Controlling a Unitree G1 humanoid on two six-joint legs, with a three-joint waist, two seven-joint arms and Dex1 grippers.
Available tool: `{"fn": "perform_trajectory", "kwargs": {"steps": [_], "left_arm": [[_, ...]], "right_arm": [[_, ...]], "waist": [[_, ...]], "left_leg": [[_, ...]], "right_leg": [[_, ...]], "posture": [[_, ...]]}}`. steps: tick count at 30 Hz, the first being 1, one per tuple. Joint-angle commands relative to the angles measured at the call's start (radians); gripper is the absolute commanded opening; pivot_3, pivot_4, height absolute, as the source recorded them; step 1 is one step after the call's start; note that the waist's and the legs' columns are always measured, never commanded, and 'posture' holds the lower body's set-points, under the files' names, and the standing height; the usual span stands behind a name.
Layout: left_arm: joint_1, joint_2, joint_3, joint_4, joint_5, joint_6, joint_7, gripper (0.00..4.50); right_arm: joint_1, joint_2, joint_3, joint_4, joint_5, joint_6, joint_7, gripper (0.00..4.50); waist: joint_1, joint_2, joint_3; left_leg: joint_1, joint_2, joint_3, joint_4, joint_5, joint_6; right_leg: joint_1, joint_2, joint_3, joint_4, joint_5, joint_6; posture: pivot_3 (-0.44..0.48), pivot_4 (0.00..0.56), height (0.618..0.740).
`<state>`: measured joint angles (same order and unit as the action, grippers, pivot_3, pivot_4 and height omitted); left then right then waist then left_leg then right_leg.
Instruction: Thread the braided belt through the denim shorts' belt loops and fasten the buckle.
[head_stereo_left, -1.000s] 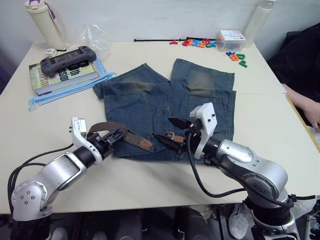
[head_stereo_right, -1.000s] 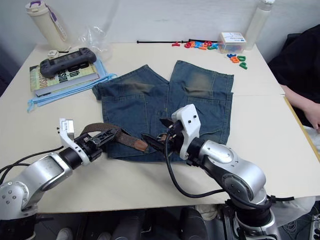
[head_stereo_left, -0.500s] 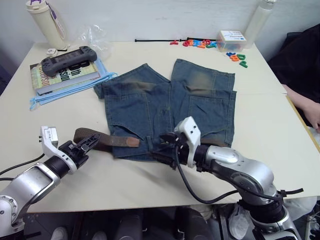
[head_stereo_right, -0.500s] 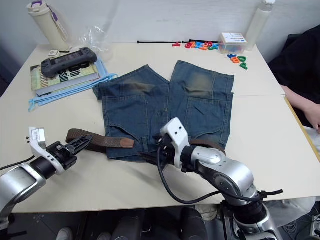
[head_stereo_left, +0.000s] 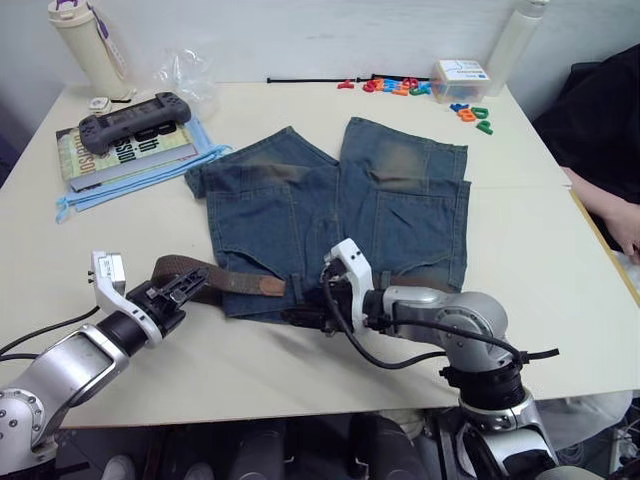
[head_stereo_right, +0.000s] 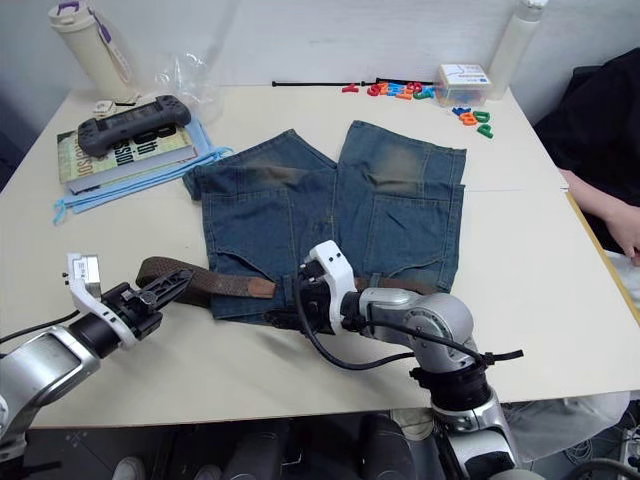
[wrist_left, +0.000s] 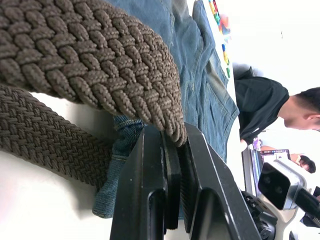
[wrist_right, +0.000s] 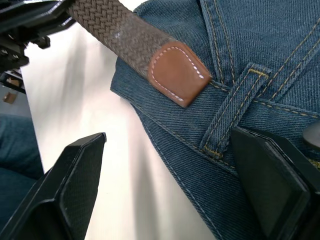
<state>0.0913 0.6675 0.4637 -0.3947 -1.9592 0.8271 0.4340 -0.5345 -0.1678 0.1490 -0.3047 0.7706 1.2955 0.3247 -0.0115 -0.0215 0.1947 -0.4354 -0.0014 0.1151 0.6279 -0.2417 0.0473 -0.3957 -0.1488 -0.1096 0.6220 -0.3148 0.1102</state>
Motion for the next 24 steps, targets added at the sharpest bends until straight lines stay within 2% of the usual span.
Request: {"fn": "perform_trajectory", "kwargs": {"steps": [1,4,12,20,24], "left_arm": [[0.017,0.016,0.020,-0.017,-0.013,0.002,-0.031,0.00],[0.019,0.035,0.022,0.001,-0.013,0.008,-0.048,0.00],[0.018,0.069,0.033,0.042,-0.013,0.013,-0.072,0.00],[0.012,0.132,0.072,0.090,-0.013,0.029,-0.104,0.00],[0.016,0.131,0.077,0.097,-0.013,0.035,-0.119,0.00]], "right_arm": [[-0.030,0.060,-0.028,0.019,0.034,0.021,0.001,4.28],[-0.052,0.104,-0.072,0.042,0.043,0.010,-0.001,4.28],[-0.043,0.122,-0.101,0.030,0.043,0.000,0.012,4.28],[-0.042,0.065,-0.065,0.037,0.005,0.001,0.017,4.28],[-0.050,0.035,-0.055,0.037,-0.001,-0.002,0.036,4.28]], "waist": [[-0.009,0.000,0.000],[-0.018,0.000,0.000],[-0.018,0.000,0.000],[-0.019,0.000,0.000],[-0.018,0.000,0.000]], "left_leg": [[0.000,0.000,0.000,0.000,0.000,0.000],[0.000,0.000,0.000,-0.001,0.000,0.000],[-0.001,0.000,0.001,-0.001,0.000,-0.001],[-0.002,0.000,0.002,-0.004,0.001,-0.002],[-0.002,0.000,0.003,-0.005,0.001,-0.002]], "right_leg": [[0.000,0.000,0.000,0.000,0.000,0.000],[-0.001,0.000,0.000,0.001,0.000,0.000],[-0.002,0.000,0.000,0.000,0.000,0.000],[-0.006,0.000,0.003,0.001,0.000,0.000],[-0.006,0.000,0.003,0.000,0.000,0.000]], "posture": [[0.000,0.150,0.717],[0.000,0.150,0.717],[0.000,0.150,0.717],[0.000,0.150,0.717],[0.000,0.150,0.717]]}}
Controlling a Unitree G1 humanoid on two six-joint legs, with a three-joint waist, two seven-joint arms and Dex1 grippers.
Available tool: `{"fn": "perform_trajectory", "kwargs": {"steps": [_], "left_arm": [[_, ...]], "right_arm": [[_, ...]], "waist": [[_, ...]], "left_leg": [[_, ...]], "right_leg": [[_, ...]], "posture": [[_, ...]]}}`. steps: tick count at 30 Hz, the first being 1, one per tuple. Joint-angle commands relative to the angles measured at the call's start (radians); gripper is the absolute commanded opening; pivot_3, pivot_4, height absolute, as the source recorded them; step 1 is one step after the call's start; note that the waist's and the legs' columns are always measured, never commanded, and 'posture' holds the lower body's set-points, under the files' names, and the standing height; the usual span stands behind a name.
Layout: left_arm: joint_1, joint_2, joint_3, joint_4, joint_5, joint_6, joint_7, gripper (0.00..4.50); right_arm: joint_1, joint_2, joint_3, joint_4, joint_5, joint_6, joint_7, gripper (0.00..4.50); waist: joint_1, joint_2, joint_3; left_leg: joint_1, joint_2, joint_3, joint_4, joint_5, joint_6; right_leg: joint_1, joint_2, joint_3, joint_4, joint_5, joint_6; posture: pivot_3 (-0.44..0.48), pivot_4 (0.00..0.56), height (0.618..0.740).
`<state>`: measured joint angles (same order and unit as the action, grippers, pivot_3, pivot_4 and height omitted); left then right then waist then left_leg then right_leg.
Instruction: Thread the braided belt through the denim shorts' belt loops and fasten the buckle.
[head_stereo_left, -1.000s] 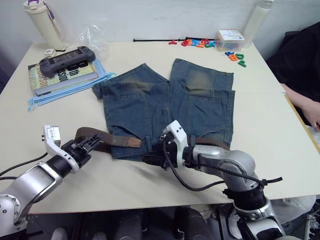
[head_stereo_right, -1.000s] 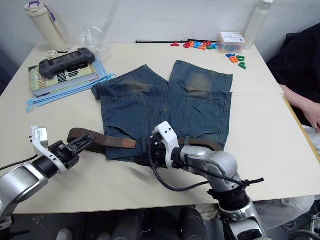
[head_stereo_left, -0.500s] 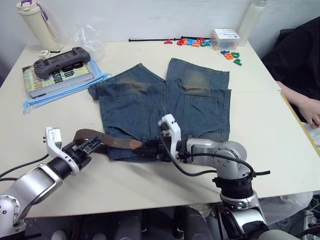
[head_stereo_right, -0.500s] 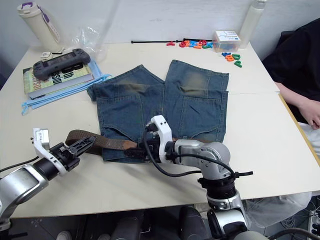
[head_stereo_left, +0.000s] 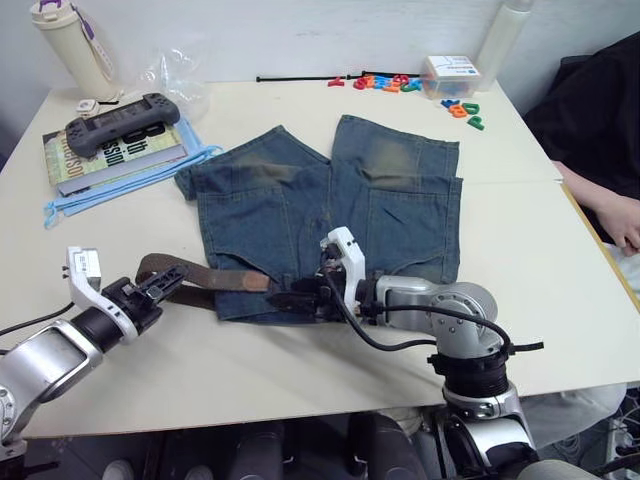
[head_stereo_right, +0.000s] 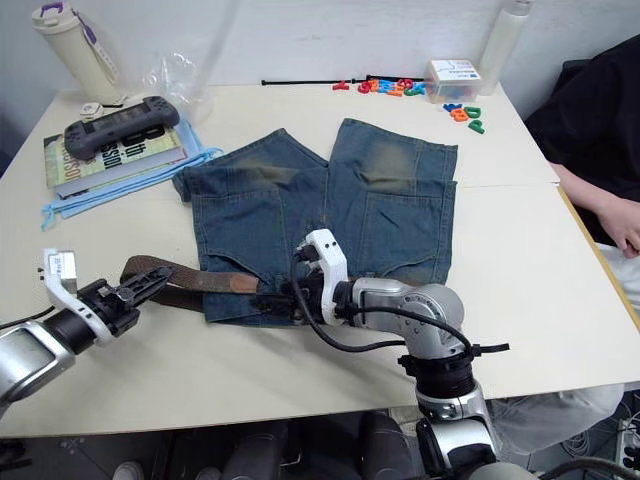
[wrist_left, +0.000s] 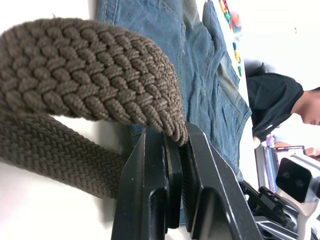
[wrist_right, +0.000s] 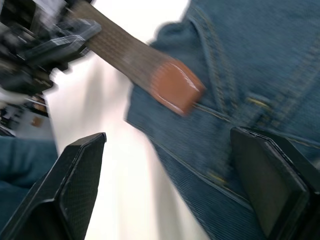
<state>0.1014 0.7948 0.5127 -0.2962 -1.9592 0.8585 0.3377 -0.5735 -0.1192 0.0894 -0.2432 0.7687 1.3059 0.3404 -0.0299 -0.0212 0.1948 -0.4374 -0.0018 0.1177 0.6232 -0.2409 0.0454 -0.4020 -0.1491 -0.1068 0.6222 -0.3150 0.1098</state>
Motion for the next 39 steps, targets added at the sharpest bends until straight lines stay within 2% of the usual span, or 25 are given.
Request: {"fn": "perform_trajectory", "kwargs": {"steps": [1,7,13,20,31,39], "left_arm": [[0.009,0.005,0.029,0.002,-0.013,0.005,-0.026,0.00],[0.025,0.004,0.030,0.005,-0.013,0.001,-0.041,0.00],[0.036,0.000,0.026,0.005,-0.013,-0.004,-0.051,0.00],[0.055,0.009,0.024,0.017,-0.007,-0.002,-0.079,0.00],[0.043,0.009,0.000,0.039,0.016,-0.002,-0.106,0.00],[-0.016,-0.016,-0.065,0.017,-0.003,-0.025,-0.062,0.00]], "right_arm": [[-0.015,-0.022,0.002,-0.028,0.002,-0.009,0.024,4.28],[-0.021,-0.044,0.037,-0.035,-0.001,0.013,0.040,4.28],[-0.040,0.001,0.094,0.021,-0.033,-0.010,0.041,4.28],[-0.070,0.057,0.068,0.081,-0.045,-0.076,0.058,4.28],[-0.008,0.019,0.024,-0.039,-0.010,-0.122,0.106,4.28],[0.036,-0.002,0.032,-0.090,-0.017,-0.107,0.088,4.28]], "waist": [[0.000,0.000,0.000],[0.000,0.000,0.000],[-0.003,0.000,0.000],[-0.005,0.000,0.000],[-0.003,0.000,0.000],[-0.002,0.000,0.000]], "left_leg": [[0.000,0.000,0.000,0.000,0.000,0.000],[0.000,0.000,0.000,-0.001,0.000,0.000],[0.000,0.000,0.001,-0.001,0.000,0.000],[-0.001,0.000,0.002,-0.001,0.001,-0.001],[-0.001,0.000,0.002,-0.002,0.001,-0.001],[-0.001,0.000,0.003,-0.002,0.001,-0.001]], "right_leg": [[0.000,0.000,0.000,0.000,0.000,0.000],[-0.001,0.000,0.000,0.000,0.000,0.000],[-0.002,0.000,0.001,0.000,0.000,0.000],[-0.004,0.000,0.002,0.002,0.000,-0.001],[-0.005,0.000,0.002,0.003,0.000,-0.001],[-0.005,0.000,0.002,0.003,0.000,-0.001]], "posture": [[0.000,0.150,0.717],[0.000,0.150,0.717],[0.000,0.150,0.717],[0.000,0.150,0.717],[0.000,0.150,0.717],[0.000,0.150,0.717]]}}
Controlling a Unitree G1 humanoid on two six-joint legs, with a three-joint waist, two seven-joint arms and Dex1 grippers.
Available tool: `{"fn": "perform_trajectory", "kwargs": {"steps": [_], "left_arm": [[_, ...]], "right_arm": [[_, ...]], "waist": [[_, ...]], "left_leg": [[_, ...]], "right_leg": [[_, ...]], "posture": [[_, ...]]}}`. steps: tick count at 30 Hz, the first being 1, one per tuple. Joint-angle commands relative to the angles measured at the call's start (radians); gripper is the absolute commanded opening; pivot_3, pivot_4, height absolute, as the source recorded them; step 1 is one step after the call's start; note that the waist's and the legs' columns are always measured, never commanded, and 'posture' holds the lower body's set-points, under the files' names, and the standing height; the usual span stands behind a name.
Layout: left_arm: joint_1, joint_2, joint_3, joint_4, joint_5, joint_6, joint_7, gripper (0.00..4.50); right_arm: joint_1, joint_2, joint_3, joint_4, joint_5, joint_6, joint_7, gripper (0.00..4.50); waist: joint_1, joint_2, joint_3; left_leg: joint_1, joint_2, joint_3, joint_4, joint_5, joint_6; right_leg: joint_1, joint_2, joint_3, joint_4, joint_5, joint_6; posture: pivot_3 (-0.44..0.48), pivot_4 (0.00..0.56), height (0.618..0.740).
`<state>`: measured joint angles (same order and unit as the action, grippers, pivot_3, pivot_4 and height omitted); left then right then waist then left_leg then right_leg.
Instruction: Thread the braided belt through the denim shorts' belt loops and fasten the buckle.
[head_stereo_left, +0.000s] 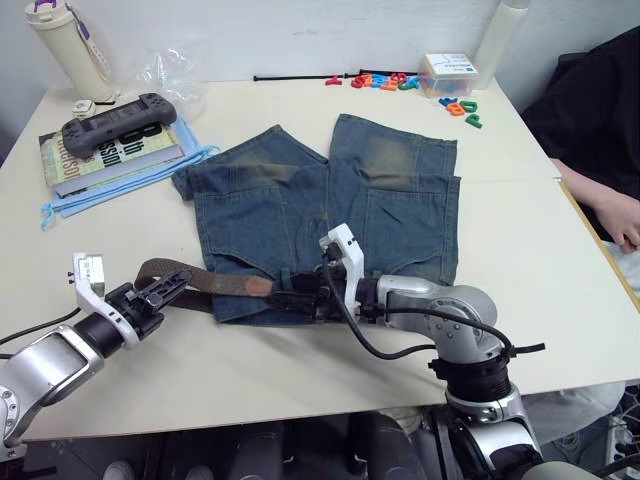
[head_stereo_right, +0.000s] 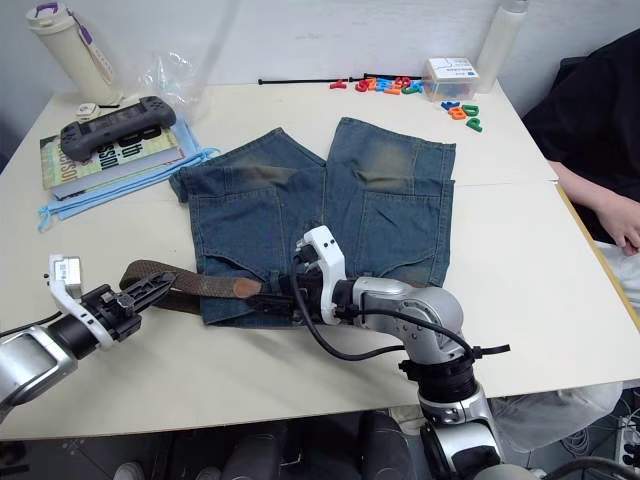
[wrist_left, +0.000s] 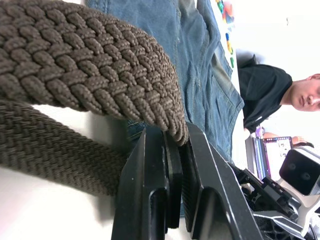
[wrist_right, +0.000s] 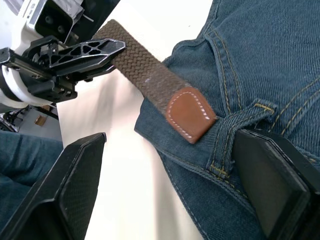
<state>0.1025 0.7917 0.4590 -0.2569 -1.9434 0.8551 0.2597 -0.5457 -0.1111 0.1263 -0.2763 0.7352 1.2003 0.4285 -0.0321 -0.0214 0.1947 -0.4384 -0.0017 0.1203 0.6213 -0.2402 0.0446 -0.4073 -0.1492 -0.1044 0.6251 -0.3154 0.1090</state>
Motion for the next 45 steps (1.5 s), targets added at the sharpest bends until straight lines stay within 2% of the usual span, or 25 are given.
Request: {"fn": "perform_trajectory", "kwargs": {"steps": [1,13,21,32,38,43,45], "left_arm": [[-0.023,-0.016,-0.017,-0.026,-0.022,-0.026,0.023,0.00],[-0.064,-0.045,-0.058,-0.060,-0.029,-0.051,0.084,0.00],[-0.078,-0.049,-0.058,-0.073,-0.029,-0.047,0.101,0.00],[-0.095,-0.076,-0.074,-0.064,-0.029,-0.028,0.101,0.00],[-0.093,-0.076,-0.139,-0.011,0.005,0.003,0.039,0.00],[-0.189,-0.113,-0.212,0.065,0.093,0.023,-0.033,0.00],[-0.253,-0.122,-0.258,0.111,0.170,0.055,-0.100,0.00]], "right_arm": [[0.011,-0.015,-0.006,-0.061,0.016,0.000,-0.002,4.28],[0.015,-0.130,-0.123,-0.130,0.054,0.035,-0.009,4.28],[0.021,-0.230,-0.172,-0.234,0.096,-0.041,0.057,4.28],[0.056,-0.237,-0.205,-0.303,0.131,-0.061,-0.007,4.28],[0.114,-0.300,-0.202,-0.370,0.114,-0.098,-0.001,4.28],[0.162,-0.376,-0.158,-0.400,0.065,-0.168,0.034,4.28],[0.180,-0.410,-0.121,-0.411,0.023,-0.198,0.049,4.28]], "waist": [[0.000,0.000,0.000],[0.003,0.000,0.000],[0.004,0.000,0.000],[0.005,-0.001,0.000],[0.006,-0.001,0.000],[0.010,-0.001,0.000],[0.012,-0.001,0.000]], "left_leg": [[0.000,0.000,0.000,0.000,0.000,0.000],[0.000,0.000,0.000,0.001,0.000,0.001],[0.001,0.000,0.000,0.001,0.001,0.002],[0.001,0.000,0.000,0.002,0.004,0.006],[0.001,0.000,0.000,0.002,0.004,0.006],[0.001,0.000,-0.001,0.004,0.003,0.004],[0.001,0.000,-0.001,0.005,0.002,0.003]], "right_leg": [[0.000,0.000,0.000,0.000,0.000,0.000],[0.001,0.000,0.000,0.000,0.000,0.000],[0.002,0.000,-0.001,0.000,0.000,0.000],[0.003,0.000,-0.001,0.001,0.000,0.000],[0.004,0.000,-0.001,0.001,0.000,0.000],[0.005,0.001,-0.003,0.001,0.000,0.000],[0.007,0.001,-0.003,0.001,0.000,0.000]], "posture": [[0.000,0.150,0.717],[0.000,0.150,0.717],[0.000,0.150,0.717],[0.000,0.150,0.717],[0.000,0.150,0.717],[0.000,0.150,0.717],[0.000,0.150,0.717]]}}
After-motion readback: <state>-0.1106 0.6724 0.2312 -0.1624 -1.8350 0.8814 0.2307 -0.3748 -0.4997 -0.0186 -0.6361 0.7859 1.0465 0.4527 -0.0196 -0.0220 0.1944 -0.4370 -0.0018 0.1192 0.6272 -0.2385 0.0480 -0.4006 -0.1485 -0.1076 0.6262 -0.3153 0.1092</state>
